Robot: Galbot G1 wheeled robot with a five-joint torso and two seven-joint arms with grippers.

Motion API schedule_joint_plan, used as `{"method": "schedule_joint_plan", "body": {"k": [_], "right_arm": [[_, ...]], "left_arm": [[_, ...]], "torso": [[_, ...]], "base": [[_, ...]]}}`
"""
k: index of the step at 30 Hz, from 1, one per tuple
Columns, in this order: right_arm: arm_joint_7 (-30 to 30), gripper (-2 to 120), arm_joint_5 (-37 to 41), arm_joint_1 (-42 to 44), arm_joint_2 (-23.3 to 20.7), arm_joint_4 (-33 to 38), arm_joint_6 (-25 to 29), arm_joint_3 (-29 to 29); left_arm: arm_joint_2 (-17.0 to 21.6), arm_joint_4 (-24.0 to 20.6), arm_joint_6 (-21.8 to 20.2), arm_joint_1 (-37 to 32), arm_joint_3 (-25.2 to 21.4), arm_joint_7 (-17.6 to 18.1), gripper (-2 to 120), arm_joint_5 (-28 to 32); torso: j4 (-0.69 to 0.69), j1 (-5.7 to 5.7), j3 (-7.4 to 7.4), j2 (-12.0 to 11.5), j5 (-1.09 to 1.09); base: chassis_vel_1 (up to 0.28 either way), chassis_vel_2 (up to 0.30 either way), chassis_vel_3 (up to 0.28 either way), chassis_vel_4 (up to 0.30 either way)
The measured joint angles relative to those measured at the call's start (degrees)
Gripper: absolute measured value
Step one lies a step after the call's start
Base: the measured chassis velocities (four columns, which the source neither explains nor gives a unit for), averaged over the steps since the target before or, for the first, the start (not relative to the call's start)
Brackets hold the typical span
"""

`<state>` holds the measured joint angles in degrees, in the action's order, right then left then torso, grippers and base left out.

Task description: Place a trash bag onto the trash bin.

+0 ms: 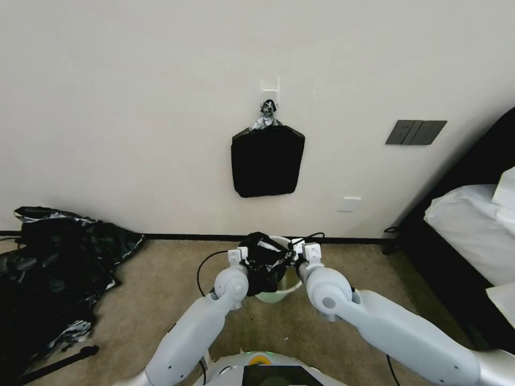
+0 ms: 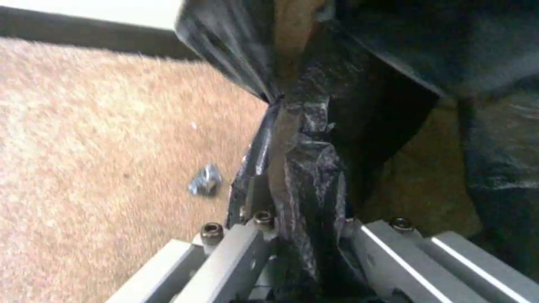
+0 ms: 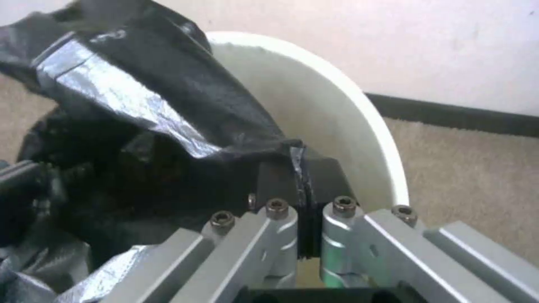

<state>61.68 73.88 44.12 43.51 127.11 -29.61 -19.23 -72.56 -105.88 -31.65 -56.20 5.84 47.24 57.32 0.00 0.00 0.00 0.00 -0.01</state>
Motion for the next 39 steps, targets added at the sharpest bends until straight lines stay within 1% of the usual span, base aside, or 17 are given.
{"method": "schedule_joint_plan", "body": {"k": [1,2,3,5,6,7,8,10,11,15,16,20,29,33,37,38,39], "right_arm": [[0.00,0,0.00,0.00,0.00,0.00,0.00,0.00],[-0.04,0,-0.74,0.51,-0.13,0.56,0.20,0.61],[-0.16,0,-1.67,1.04,-0.15,1.11,0.48,1.21],[-0.34,0,-4.09,2.11,0.30,2.31,1.11,2.50],[-0.34,0,-4.09,2.11,0.30,2.31,1.11,2.50],[-0.34,0,-4.89,2.44,0.57,2.80,1.35,3.03],[-0.34,0,-5.23,2.60,0.70,3.07,1.47,3.34],[-0.23,0,-6.76,4.02,1.59,5.46,1.93,6.17],[-0.23,0,-6.76,4.02,1.59,5.46,1.93,6.17],[-0.59,0,-7.50,6.09,1.43,7.48,1.91,11.54],[-0.59,0,-7.50,6.09,1.43,7.48,1.91,11.54],[-1.33,0,-7.41,6.72,0.16,8.19,1.72,15.49],[-2.33,0,-4.66,6.65,-1.88,7.47,0.61,20.51],[-2.68,0,-3.99,6.66,-2.15,7.08,0.37,21.20],[-2.57,0,-3.84,6.89,-1.87,7.65,-0.09,20.42],[-2.51,3,-3.85,7.09,-1.80,8.11,-0.27,19.80],[-2.51,3,-3.85,7.09,-1.80,8.11,-0.27,19.80]], "left_arm": [[0.00,0.00,0.00,0.00,0.00,0.00,1,0.00],[0.19,-0.81,1.23,-0.72,-0.38,-0.78,1,-1.07],[0.47,-1.70,2.70,-1.57,-0.87,-1.95,1,-2.40],[1.13,-3.67,5.79,-3.66,-2.19,-5.40,1,-5.83],[1.13,-3.67,5.79,-3.66,-2.19,-5.40,1,-5.83],[1.37,-4.49,7.01,-4.54,-2.70,-6.81,1,-7.42],[1.44,-4.64,7.25,-4.73,-2.81,-7.10,1,-7.77],[2.71,-6.82,10.02,-7.33,-4.49,-9.49,1,-11.82],[2.71,-6.82,10.02,-7.33,-4.49,-9.49,1,-11.82],[3.95,-8.91,11.28,-9.54,-6.06,-10.35,1,-14.01],[3.95,-8.91,11.28,-9.54,-6.06,-10.35,1,-14.01],[4.49,-9.73,11.43,-10.73,-7.43,-10.86,1,-14.25],[5.29,-11.20,11.43,-11.83,-8.90,-11.31,1,-13.72],[5.68,-11.81,11.43,-12.16,-9.13,-11.55,1,-13.52],[5.75,-12.12,11.43,-12.30,-9.23,-11.70,1,-13.49],[5.75,-12.17,11.44,-12.30,-9.27,-11.80,1,-13.49],[5.75,-12.17,11.44,-12.30,-9.27,-11.80,1,-13.49]], "torso": [[0.00,0.00,0.00,0.00,0.00],[0.00,0.00,0.00,0.00,0.03],[-0.01,0.00,0.00,0.00,0.02],[0.00,0.00,0.00,0.00,0.00],[0.00,0.00,0.00,0.00,0.00],[0.01,0.00,0.00,0.00,0.01],[0.01,0.00,0.00,0.00,0.01],[0.01,0.00,0.00,0.00,0.01],[0.01,0.00,0.00,0.00,0.01],[0.00,0.00,0.00,0.00,0.00],[0.00,0.00,0.00,0.00,0.00],[0.00,0.00,0.00,0.00,0.01],[0.00,0.00,0.00,0.00,0.01],[0.00,0.00,0.00,0.00,0.01],[0.00,0.00,0.00,0.00,0.01],[0.00,0.00,0.00,0.00,0.01],[0.00,0.00,0.00,0.00,0.01]], "base": [[0.000,0.000,0.000,0.000],[0.000,0.000,0.000,0.000],[0.000,0.000,0.000,0.000],[0.000,0.000,0.000,0.000],[0.000,0.000,0.000,0.000],[0.000,0.000,0.000,0.000],[0.000,0.000,0.000,0.000],[0.000,0.000,0.000,0.000],[0.000,0.000,0.000,0.000],[0.000,0.000,0.000,0.000],[0.000,0.000,0.000,0.000],[0.000,0.000,0.000,0.000],[0.000,0.000,0.000,0.000],[0.000,0.000,0.000,0.000],[0.000,0.000,0.000,0.000],[0.000,0.000,0.000,0.000],[0.000,0.000,0.000,0.000]]}}
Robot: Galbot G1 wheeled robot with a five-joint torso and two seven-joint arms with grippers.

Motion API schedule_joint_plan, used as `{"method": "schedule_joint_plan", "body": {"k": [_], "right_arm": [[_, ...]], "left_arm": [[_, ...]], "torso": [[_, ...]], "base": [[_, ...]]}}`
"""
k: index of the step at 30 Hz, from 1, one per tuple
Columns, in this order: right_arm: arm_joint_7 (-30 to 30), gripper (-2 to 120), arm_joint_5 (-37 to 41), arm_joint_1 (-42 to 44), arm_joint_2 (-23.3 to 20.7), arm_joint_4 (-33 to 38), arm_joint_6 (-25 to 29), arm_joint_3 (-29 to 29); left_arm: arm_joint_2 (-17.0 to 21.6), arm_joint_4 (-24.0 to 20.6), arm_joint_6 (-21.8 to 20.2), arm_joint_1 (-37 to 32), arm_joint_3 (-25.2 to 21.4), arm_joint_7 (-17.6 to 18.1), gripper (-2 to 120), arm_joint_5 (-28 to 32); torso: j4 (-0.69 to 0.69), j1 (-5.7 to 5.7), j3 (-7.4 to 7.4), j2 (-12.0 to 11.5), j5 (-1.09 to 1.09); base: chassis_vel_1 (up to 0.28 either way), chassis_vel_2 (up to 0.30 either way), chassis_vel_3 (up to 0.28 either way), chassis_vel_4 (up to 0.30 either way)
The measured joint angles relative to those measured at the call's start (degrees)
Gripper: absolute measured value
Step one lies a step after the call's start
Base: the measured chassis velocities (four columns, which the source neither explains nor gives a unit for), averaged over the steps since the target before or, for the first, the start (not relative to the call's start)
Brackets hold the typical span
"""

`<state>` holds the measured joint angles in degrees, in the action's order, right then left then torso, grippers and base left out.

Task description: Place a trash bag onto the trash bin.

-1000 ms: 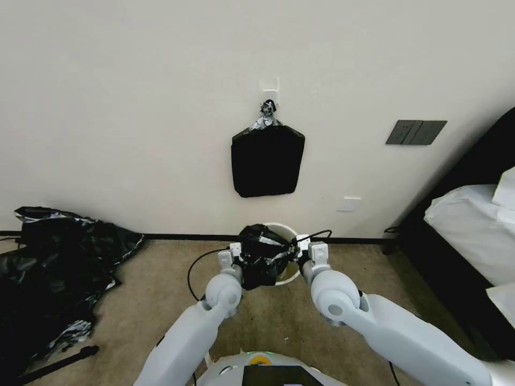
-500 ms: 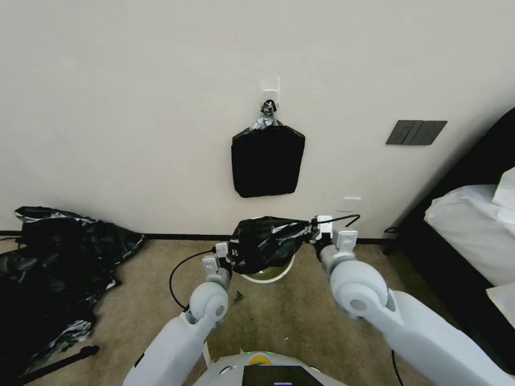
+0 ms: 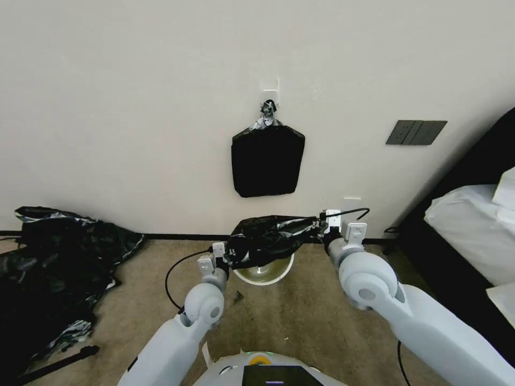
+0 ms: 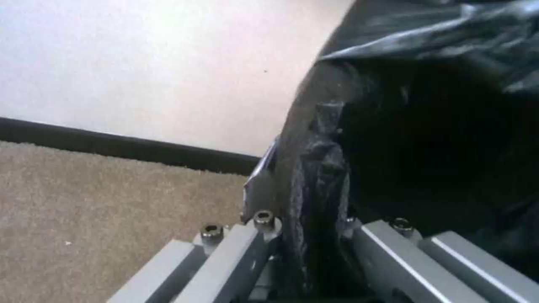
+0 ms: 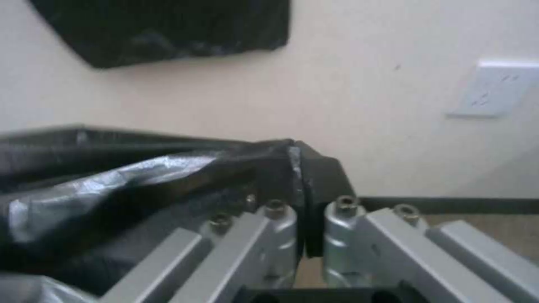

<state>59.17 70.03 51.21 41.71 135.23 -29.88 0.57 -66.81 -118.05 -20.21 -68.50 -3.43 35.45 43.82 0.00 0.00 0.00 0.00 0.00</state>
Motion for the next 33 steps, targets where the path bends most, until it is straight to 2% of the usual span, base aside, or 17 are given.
{"method": "schedule_joint_plan", "body": {"k": [3,5,7,8,11,12,15,16,17,19,21,24,25,26,29,30,33], "right_arm": [[-0.05,18,-0.06,1.06,0.05,2.12,-0.23,-2.03],[-0.09,22,-0.12,1.28,0.03,2.55,-0.25,-2.27],[-0.55,32,-0.75,2.04,-0.18,4.20,-0.45,-2.65],[-0.55,32,-0.75,2.04,-0.18,4.20,-0.45,-2.65],[-1.59,46,-3.74,3.55,-1.77,7.89,-1.45,-3.00],[-1.59,46,-3.74,3.55,-1.77,7.89,-1.45,-3.00],[-4.22,62,-10.50,5.09,-3.43,8.19,-2.50,-3.28],[-4.22,62,-10.50,5.09,-3.43,8.19,-2.50,-3.28],[-6.23,67,-15.34,5.46,-4.11,8.20,-2.49,-3.30],[-8.69,76,-19.82,5.24,-4.83,8.20,-2.47,-3.22],[-10.76,80,-21.39,4.51,-5.20,8.21,-2.46,-2.87],[-18.73,93,-25.14,1.71,-6.22,8.19,-2.24,-3.09],[-18.73,93,-25.14,1.71,-6.22,8.19,-2.24,-3.09],[-23.70,97,-27.14,0.20,-6.76,8.17,-2.05,-4.30],[-32.23,100,-32.73,-3.63,-7.84,7.07,-1.56,-9.53],[-32.23,100,-32.73,-3.63,-7.84,7.07,-1.56,-9.53],[-37.90,100,-35.96,-6.89,-7.77,4.68,-2.29,-13.54]], "left_arm": [[0.14,-0.24,-0.07,0.07,-0.20,-0.25,1,0.00],[0.19,-0.28,-0.09,0.11,-0.27,-0.25,1,0.01],[0.42,-0.50,-0.14,0.29,-0.52,-0.10,1,0.17],[0.42,-0.50,-0.14,0.29,-0.52,-0.10,1,0.17],[1.06,-0.80,-0.33,0.75,-1.23,1.05,1,1.13],[1.06,-0.80,-0.33,0.75,-1.23,1.05,1,1.13],[1.55,-0.88,-0.51,1.09,-1.56,1.69,1,1.42],[1.55,-0.88,-0.51,1.09,-1.56,1.69,1,1.42],[1.72,-0.95,-0.55,1.21,-1.57,1.81,1,1.55],[1.98,-1.17,-0.61,1.30,-1.57,1.91,1,1.61],[2.17,-1.40,-0.67,1.31,-1.50,1.92,1,1.60],[2.95,-2.36,-0.85,1.18,-1.25,1.78,1,1.04],[2.95,-2.36,-0.85,1.18,-1.25,1.78,1,1.04],[3.41,-2.83,-0.89,1.05,-1.21,1.52,1,0.38],[4.66,-3.78,-0.78,0.70,-1.26,0.43,1,-1.92],[4.66,-3.78,-0.78,0.70,-1.26,0.43,1,-1.92],[5.70,-4.71,-0.57,0.37,-1.37,-0.74,1,-4.16]], "torso": [[0.00,0.00,0.00,0.00,0.00],[0.00,0.00,0.00,0.00,0.00],[0.00,0.00,0.00,0.00,0.00],[0.00,0.00,0.00,0.00,0.00],[0.00,0.00,0.00,0.00,0.01],[0.00,0.00,0.00,0.00,0.01],[-0.01,0.00,0.00,0.00,0.00],[-0.01,0.00,0.00,0.00,0.00],[-0.01,0.00,0.00,0.00,0.00],[-0.02,0.00,0.00,0.00,0.00],[-0.01,0.00,0.00,0.00,0.00],[-0.01,0.00,0.00,0.00,0.01],[-0.01,0.00,0.00,0.00,0.01],[0.00,0.00,0.00,0.00,0.01],[0.00,0.00,0.00,0.00,0.02],[0.00,0.00,0.00,0.00,0.02],[0.00,0.00,0.00,0.00,0.00]], "base": [[0.000,0.000,0.000,0.000],[0.000,0.000,0.000,0.000],[0.000,0.000,0.000,0.000],[0.000,0.000,0.000,0.000],[0.000,0.000,0.000,0.000],[0.000,0.000,0.000,0.000],[0.000,0.000,0.000,0.000],[0.000,0.000,0.000,0.000],[0.000,0.000,0.000,0.000],[0.000,0.000,0.000,0.000],[0.000,0.000,0.000,0.000],[0.000,0.000,0.000,0.000],[0.000,0.000,0.000,0.000],[0.000,0.000,0.000,0.000],[0.000,0.000,0.000,0.000],[0.000,0.000,0.000,0.000],[0.000,0.000,0.000,0.000]]}}
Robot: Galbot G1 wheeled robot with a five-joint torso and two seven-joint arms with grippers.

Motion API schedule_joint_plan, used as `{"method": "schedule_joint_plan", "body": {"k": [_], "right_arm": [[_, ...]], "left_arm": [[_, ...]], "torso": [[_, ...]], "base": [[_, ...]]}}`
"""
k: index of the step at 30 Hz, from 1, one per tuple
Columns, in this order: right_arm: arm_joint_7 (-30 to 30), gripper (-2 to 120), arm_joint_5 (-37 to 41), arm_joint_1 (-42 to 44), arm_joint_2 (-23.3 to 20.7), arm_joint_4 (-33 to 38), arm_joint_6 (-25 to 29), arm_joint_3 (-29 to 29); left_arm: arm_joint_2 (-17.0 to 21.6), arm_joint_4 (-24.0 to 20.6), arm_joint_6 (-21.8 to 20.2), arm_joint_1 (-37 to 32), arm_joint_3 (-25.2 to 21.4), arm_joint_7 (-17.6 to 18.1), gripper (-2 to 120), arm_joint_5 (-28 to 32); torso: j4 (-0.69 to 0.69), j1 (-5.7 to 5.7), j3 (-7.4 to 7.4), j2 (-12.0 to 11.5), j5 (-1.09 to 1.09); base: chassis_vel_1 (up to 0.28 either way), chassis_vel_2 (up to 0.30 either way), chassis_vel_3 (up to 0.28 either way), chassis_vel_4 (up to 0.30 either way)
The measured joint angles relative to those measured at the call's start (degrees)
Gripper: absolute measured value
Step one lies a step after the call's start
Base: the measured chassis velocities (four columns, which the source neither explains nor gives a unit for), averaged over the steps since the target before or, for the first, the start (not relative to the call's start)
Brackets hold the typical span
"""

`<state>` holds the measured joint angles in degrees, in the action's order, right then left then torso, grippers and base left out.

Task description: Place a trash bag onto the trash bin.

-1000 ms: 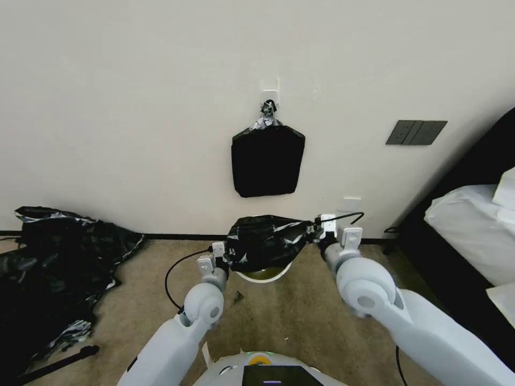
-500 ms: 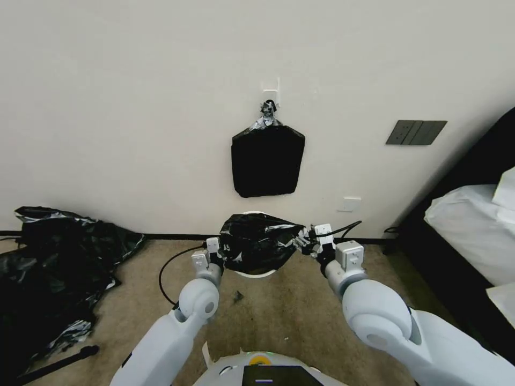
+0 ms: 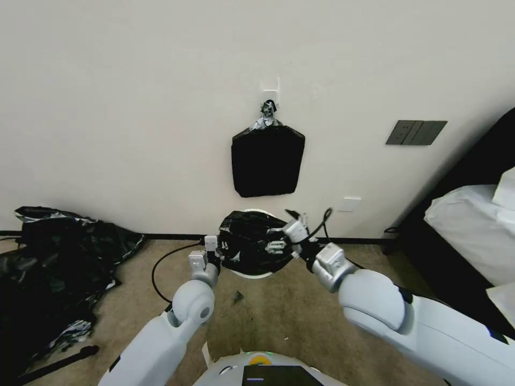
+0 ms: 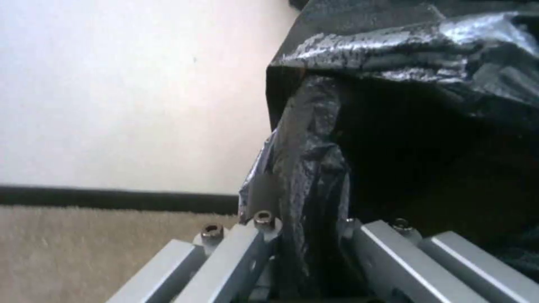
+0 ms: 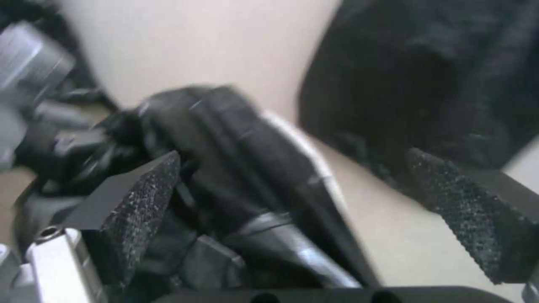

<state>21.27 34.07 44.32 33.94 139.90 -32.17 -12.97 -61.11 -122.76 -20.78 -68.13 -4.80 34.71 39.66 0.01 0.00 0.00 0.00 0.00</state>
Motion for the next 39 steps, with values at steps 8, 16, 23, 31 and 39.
{"method": "schedule_joint_plan", "body": {"k": [8,16,23,31,39], "right_arm": [[-2.72,87,-0.77,-2.26,0.91,-2.75,-4.77,-2.90],[-3.18,59,-2.33,-2.21,0.85,-3.94,-6.09,-4.64],[-2.53,33,-3.55,-2.15,1.06,-4.37,-5.50,-4.88],[-1.07,5,-3.96,-1.87,1.11,-4.42,-3.61,-5.39],[0.71,0,-1.96,-2.53,1.33,-2.74,-0.12,-4.32]], "left_arm": [[0.95,-1.41,0.57,-1.01,-0.14,-2.28,1,-5.18],[1.64,-2.55,1.31,-1.54,-0.08,-4.21,1,-9.55],[2.24,-3.14,1.97,-2.22,-0.12,-5.89,1,-12.08],[2.33,-3.22,2.17,-2.18,-0.14,-6.79,1,-12.55],[2.36,-2.20,2.45,-3.00,-0.32,-8.84,1,-16.55]], "torso": [[-0.01,0.00,0.00,0.00,0.00],[-0.01,0.00,0.00,0.00,0.00],[-0.01,0.00,0.00,0.00,0.00],[-0.01,0.00,0.00,0.00,0.00],[-0.01,0.00,0.00,0.00,0.00]], "base": [[0.000,0.000,0.000,0.000],[0.000,0.000,0.000,0.000],[0.000,0.000,0.000,0.000],[0.000,0.000,0.000,0.000],[0.000,0.000,0.000,0.000]]}}
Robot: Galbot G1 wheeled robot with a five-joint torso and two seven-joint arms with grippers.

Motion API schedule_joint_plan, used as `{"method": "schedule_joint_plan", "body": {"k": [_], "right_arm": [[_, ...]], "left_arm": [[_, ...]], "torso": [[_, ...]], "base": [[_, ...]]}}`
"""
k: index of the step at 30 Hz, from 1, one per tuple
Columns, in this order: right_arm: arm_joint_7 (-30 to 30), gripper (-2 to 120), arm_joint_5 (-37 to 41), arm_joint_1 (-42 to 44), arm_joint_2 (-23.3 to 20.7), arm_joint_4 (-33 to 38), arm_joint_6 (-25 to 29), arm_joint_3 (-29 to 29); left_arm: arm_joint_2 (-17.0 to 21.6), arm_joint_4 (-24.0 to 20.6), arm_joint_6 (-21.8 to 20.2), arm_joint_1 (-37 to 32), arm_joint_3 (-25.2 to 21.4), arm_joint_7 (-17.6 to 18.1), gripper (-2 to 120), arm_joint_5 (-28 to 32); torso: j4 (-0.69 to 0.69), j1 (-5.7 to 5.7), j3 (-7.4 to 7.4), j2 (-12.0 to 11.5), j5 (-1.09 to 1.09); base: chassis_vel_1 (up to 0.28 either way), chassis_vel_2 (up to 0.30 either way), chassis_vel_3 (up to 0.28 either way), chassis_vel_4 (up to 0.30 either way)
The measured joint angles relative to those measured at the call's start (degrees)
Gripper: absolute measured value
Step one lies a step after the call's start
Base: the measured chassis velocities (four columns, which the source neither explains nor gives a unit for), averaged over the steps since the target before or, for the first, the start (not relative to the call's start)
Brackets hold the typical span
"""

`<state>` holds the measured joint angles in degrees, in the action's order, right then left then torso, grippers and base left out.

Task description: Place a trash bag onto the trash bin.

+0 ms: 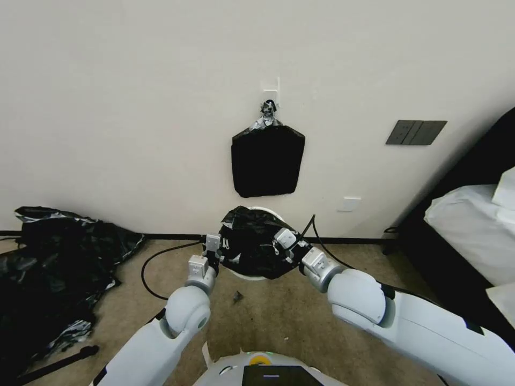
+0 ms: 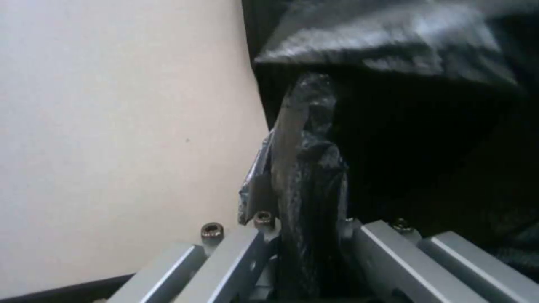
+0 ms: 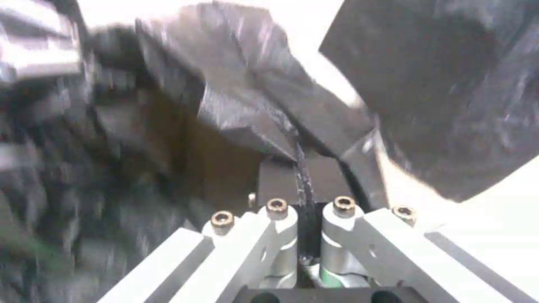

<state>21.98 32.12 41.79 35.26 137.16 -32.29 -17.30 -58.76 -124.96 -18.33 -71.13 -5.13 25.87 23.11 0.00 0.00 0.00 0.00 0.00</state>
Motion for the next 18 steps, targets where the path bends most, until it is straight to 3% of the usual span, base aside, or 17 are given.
{"method": "schedule_joint_plan", "body": {"k": [4,11,18], "right_arm": [[1.15,0,3.73,-2.34,0.49,0.31,0.98,0.80],[2.85,0,12.09,-9.78,2.51,-4.16,1.25,1.54],[2.31,2,15.46,-12.64,2.39,-8.60,0.68,1.61]], "left_arm": [[0.06,0.79,0.83,-0.99,-0.02,-1.94,1,-3.60],[0.46,1.20,4.17,-4.22,-0.64,-8.49,1,-11.77],[0.51,0.64,6.37,-5.94,-1.37,-12.19,1,-13.91]], "torso": [[0.00,0.00,0.00,0.00,0.01],[0.01,0.00,0.00,0.00,0.00],[0.00,0.00,0.00,0.00,0.00]], "base": [[0.000,0.000,0.000,0.000],[0.000,0.000,0.000,0.000],[0.000,0.000,0.000,0.000]]}}
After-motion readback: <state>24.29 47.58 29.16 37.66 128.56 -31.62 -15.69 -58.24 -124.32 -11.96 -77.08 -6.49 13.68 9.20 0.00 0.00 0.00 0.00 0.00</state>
